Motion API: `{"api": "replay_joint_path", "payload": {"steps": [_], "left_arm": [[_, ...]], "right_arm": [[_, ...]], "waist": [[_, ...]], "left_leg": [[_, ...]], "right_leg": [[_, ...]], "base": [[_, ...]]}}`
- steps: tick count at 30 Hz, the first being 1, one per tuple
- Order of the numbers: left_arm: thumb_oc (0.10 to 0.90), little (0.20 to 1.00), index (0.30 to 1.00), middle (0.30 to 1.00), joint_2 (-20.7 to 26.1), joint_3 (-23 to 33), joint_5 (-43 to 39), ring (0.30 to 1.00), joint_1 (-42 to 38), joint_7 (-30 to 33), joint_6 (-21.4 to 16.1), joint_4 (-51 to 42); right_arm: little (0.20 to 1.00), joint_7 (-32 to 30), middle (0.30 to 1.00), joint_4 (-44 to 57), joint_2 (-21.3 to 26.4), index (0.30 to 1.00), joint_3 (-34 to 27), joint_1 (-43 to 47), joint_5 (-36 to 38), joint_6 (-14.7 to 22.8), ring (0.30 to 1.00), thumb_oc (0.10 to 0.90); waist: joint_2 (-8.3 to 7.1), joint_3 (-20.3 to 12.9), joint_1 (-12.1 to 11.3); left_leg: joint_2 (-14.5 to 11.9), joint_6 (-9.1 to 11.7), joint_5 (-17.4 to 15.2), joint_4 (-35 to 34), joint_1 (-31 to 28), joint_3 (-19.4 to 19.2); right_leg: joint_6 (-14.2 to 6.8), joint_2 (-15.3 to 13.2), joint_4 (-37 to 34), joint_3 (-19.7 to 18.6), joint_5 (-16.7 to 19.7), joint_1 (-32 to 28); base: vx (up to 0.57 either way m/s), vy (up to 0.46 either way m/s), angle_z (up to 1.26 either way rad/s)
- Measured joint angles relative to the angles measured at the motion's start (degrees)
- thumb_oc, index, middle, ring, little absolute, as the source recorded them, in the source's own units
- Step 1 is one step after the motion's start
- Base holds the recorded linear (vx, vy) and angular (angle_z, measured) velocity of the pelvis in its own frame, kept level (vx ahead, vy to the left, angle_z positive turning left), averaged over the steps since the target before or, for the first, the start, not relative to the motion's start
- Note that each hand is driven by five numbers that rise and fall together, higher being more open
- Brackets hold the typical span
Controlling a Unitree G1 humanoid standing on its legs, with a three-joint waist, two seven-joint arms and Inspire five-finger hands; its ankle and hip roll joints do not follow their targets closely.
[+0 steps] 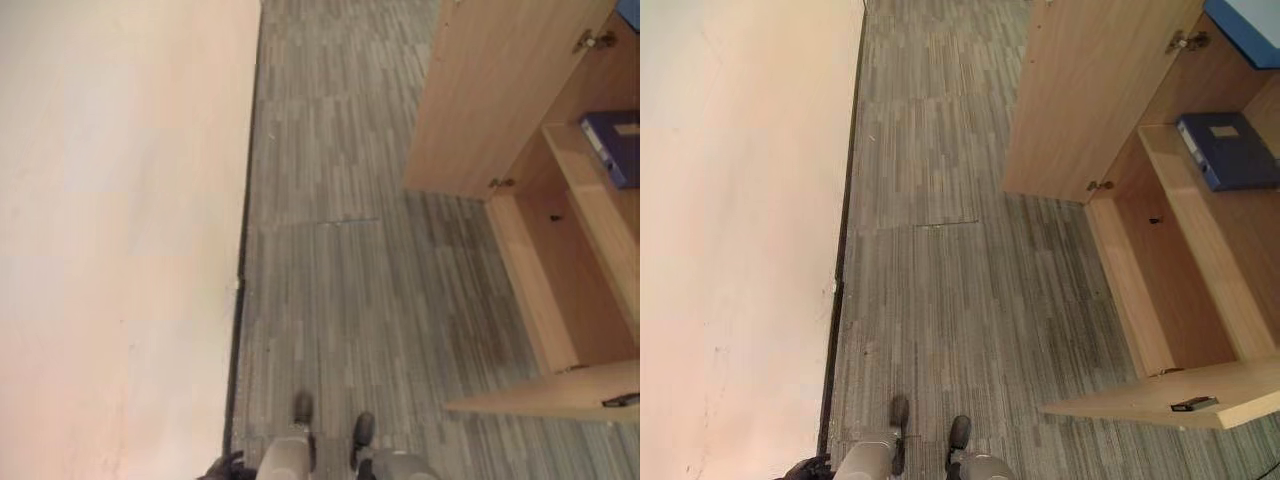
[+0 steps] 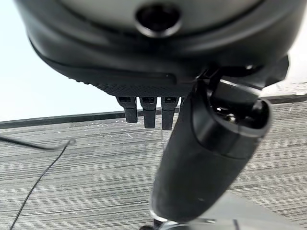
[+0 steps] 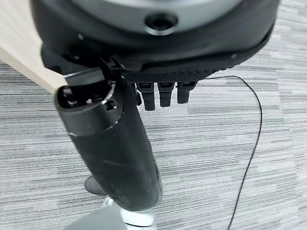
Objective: Put the empty folder in the office cabinet
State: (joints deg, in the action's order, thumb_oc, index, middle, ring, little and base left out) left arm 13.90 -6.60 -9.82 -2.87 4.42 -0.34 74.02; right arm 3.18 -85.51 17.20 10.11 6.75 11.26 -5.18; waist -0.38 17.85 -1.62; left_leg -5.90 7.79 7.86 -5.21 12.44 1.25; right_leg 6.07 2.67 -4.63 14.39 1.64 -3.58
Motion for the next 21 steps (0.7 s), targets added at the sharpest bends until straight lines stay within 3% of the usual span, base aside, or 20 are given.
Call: {"api": "replay_joint_path", "payload": {"steps": [1,3,5,8,9,10,11,13,15,16,19,20,21], "left_arm": [[0.800,0.900,0.900,0.900,-0.1,-0.1,0.0,0.900,0.1,-0.1,-0.1,-0.1],[0.800,0.900,0.900,0.900,-0.4,-0.1,-0.1,0.900,0.3,0.0,-0.2,-0.3],[0.800,0.900,0.900,0.900,-1.1,-0.1,-0.1,0.900,0.1,-0.1,-0.1,0.5],[0.800,0.900,0.900,0.900,-2.9,-0.1,0.0,0.900,3.1,-0.2,0.0,1.5],[0.800,0.900,0.900,0.900,-3.1,-0.1,0.0,0.900,3.3,-0.2,0.0,1.5],[0.800,0.900,0.900,0.900,-4.4,-0.1,0.1,0.900,4.4,-0.2,0.2,2.0],[0.800,0.900,0.900,0.900,-4.4,-0.4,0.2,0.900,5.1,-0.2,0.2,2.0],[0.800,0.900,0.900,0.900,-2.9,-0.4,1.5,0.900,5.4,0.0,-0.1,0.7],[0.800,0.900,0.900,0.900,-0.3,-0.4,1.8,0.900,3.7,-0.1,-0.2,-0.6],[0.800,0.900,0.900,0.900,0.6,-0.5,1.8,0.900,1.7,-0.1,-0.8,-0.7],[0.800,0.900,0.900,0.900,0.8,-1.8,2.4,0.900,-0.8,-0.2,-1.3,-0.6],[0.800,0.900,0.900,0.900,0.8,-4.5,4.5,0.900,-0.8,-0.2,-1.3,-0.6],[0.800,0.900,0.900,0.900,0.8,-4.6,4.8,0.900,-0.8,-0.2,-1.3,-0.6]], "right_arm": [[0.900,-0.1,0.900,0.3,0.0,0.900,-0.2,-0.1,0.0,0.0,0.900,0.800],[0.900,0.0,0.900,0.7,0.0,0.900,-0.2,0.1,0.0,0.4,0.900,0.800],[0.900,0.1,0.900,1.8,0.1,0.900,-1.0,0.1,0.0,0.3,0.900,0.800],[0.900,0.5,0.900,1.7,0.5,0.900,-2.4,-1.1,0.0,0.5,0.900,0.800],[0.900,0.5,0.900,1.8,0.5,0.900,-2.4,-1.4,0.0,0.5,0.900,0.800],[0.900,0.5,0.900,1.5,1.3,0.900,-2.7,-3.7,-0.1,0.4,0.900,0.800],[0.900,0.5,0.900,1.5,1.1,0.900,-2.6,-4.7,-0.1,0.4,0.900,0.800],[0.900,0.9,0.900,1.6,-0.3,0.900,-2.7,-4.8,-0.1,0.4,0.900,0.800],[0.900,1.1,0.900,1.2,-1.8,0.900,-3.0,-4.8,-1.1,0.2,0.900,0.800],[0.900,1.1,0.900,1.0,-2.2,0.900,-3.1,-4.5,-1.2,0.1,0.900,0.800],[0.900,1.5,0.900,-0.4,-2.2,0.900,2.3,-1.4,-4.7,-0.1,0.900,0.800],[0.900,2.5,0.900,-0.2,-0.3,0.900,9.6,0.7,-9.8,-0.3,0.900,0.800],[0.900,2.7,0.900,0.4,-0.1,0.900,9.9,1.2,-11.8,0.0,0.900,0.800]], "waist": [[0.64,0.0,-0.5],[1.11,-0.1,-1.6],[2.32,-0.1,-1.9],[3.96,-1.8,-2.4],[3.88,-2.0,-2.4],[5.85,-4.2,-2.1],[5.47,-4.9,-1.9],[2.89,-6.0,-1.7],[-0.55,-6.3,-1.8],[-1.70,-6.3,-1.9],[-2.02,-6.2,-3.0],[-0.92,-6.5,-3.7],[-0.91,-6.4,-4.0]], "left_leg": [[-1.1,1.3,1.7,0.0,0.7,0.8],[-1.9,1.7,2.6,0.0,1.4,1.4],[-2.2,2.2,3.3,0.1,1.7,4.0],[-2.4,1.5,3.0,0.3,-1.4,3.7],[-2.5,1.4,3.0,0.3,-1.4,3.6],[-2.3,0.7,3.2,0.1,-3.1,1.5],[-0.8,-1.5,5.9,0.3,-4.1,-0.8],[3.2,-5.6,4.6,0.4,-4.9,-3.1],[7.1,-7.7,3.3,0.6,-5.3,-4.1],[8.8,-8.3,0.6,4.9,-3.1,-4.0],[11.1,-8.3,-8.3,17.9,3.3,-5.0],[11.2,-10.0,-11.7,22.9,5.8,-6.1],[11.5,-10.4,-11.8,22.9,6.0,-6.9]], "right_leg": [[0.0,0.7,-0.1,-0.9,-0.3,-0.8],[1.0,0.6,-0.2,-3.0,-1.0,-2.0],[-0.7,0.2,-0.1,-5.2,-2.4,-3.8],[-3.8,-1.8,-0.1,-8.0,-3.7,-7.4],[-4.0,-2.0,-0.1,-8.2,-4.2,-7.8],[-6.8,-3.7,-0.2,-9.1,-6.2,-10.1],[-8.6,-5.3,-0.2,-9.1,-7.3,-10.9],[-10.1,-9.7,1.5,-8.9,-7.4,-10.4],[-11.3,-13.7,3.9,-7.4,-8.1,-9.8],[-11.9,-15.6,5.2,-6.2,-8.5,-9.3],[-13.4,-18.6,7.2,-5.4,-9.6,-8.5],[-13.5,-19.7,8.7,-5.6,-10.6,-7.2],[-13.2,-20.5,9.8,-5.7,-10.9,-6.3]], "base": [[0.21,0.130,-0.34],[0.25,0.148,-0.42],[0.39,0.237,-0.48],[0.32,0.203,-0.61],[0.37,0.261,-0.29],[0.34,0.268,-0.15],[0.28,0.251,-0.19],[0.20,0.236,-0.16],[0.18,0.288,0.08],[0.25,0.386,0.28],[0.21,0.333,0.00],[0.15,0.275,-0.26],[0.13,0.263,-0.28]]}}
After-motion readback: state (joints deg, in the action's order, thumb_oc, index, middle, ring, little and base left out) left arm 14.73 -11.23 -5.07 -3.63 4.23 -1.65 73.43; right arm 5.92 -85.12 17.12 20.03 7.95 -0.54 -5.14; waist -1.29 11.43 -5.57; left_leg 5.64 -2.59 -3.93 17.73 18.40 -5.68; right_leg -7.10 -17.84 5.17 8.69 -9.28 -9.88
